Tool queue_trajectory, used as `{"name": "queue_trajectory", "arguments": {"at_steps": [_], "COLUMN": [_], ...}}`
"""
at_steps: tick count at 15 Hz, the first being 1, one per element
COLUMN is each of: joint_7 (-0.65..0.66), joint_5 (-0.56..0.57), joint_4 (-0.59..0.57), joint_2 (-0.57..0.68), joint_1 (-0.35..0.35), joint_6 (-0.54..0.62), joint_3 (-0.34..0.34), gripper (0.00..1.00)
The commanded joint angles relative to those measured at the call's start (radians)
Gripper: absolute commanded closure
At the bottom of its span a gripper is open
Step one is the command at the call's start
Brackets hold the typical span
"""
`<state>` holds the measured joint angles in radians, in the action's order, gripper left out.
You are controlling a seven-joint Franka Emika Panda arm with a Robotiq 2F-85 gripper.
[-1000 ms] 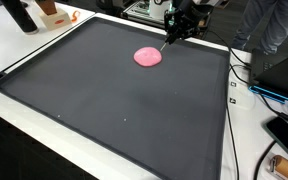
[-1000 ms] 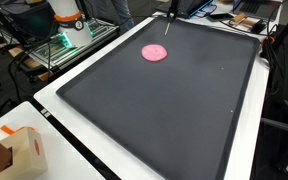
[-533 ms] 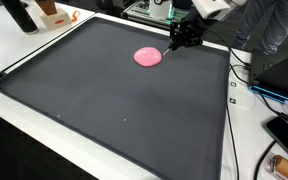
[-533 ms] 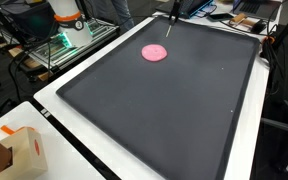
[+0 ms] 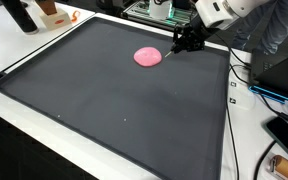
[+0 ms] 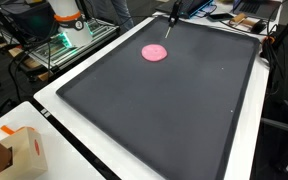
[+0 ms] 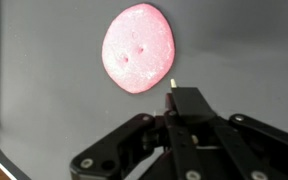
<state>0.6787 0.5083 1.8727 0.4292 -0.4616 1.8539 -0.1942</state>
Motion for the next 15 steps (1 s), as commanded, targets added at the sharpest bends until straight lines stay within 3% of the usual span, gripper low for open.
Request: {"name": "queue_trajectory", "arguments": {"at_steps": [1,15], "joint_7": [0.039,0.008], "joint_5": [0.019,-0.022], "joint_4": [-0.032,-0.030], "joint_2": [0.027,0.018], "joint_1": [-0.026,0.013], "joint_6": [-0.038,-0.018], "joint_3": [0.017,0.039], "gripper": [0.97,0.97]}}
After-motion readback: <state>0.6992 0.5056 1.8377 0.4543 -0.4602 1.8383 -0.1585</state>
